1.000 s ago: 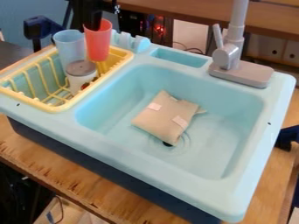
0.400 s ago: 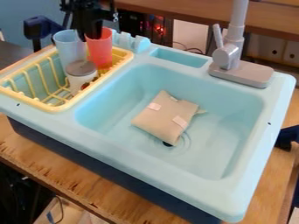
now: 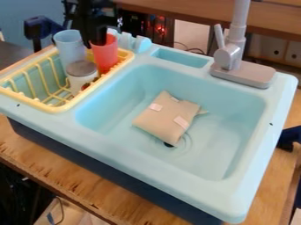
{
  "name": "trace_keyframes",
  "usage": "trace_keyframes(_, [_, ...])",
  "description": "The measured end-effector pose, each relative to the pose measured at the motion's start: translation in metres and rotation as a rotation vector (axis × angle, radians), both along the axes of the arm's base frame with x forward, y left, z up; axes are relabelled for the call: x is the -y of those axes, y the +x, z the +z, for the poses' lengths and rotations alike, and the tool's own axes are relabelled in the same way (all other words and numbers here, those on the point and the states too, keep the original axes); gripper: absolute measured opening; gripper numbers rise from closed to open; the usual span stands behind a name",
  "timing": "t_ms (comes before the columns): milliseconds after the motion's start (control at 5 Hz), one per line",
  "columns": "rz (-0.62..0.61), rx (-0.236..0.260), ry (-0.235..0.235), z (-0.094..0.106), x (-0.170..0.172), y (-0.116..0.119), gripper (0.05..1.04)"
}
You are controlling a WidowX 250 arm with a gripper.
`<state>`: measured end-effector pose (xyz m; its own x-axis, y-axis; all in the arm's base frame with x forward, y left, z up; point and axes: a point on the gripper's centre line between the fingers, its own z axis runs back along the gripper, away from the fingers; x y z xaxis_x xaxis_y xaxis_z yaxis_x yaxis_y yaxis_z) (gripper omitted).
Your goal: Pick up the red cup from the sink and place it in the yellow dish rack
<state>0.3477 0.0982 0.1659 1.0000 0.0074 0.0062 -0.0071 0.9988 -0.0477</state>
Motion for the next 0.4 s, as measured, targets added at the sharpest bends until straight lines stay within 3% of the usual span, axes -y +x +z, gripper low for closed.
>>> trace_keyframes(200, [0.015, -0.036, 0.001, -0.0066, -0.0012, -0.0019, 0.121])
trace_keyframes(400, [0.013, -0.051, -0.004, -0.0085, -0.0014, -0.0013, 0.313])
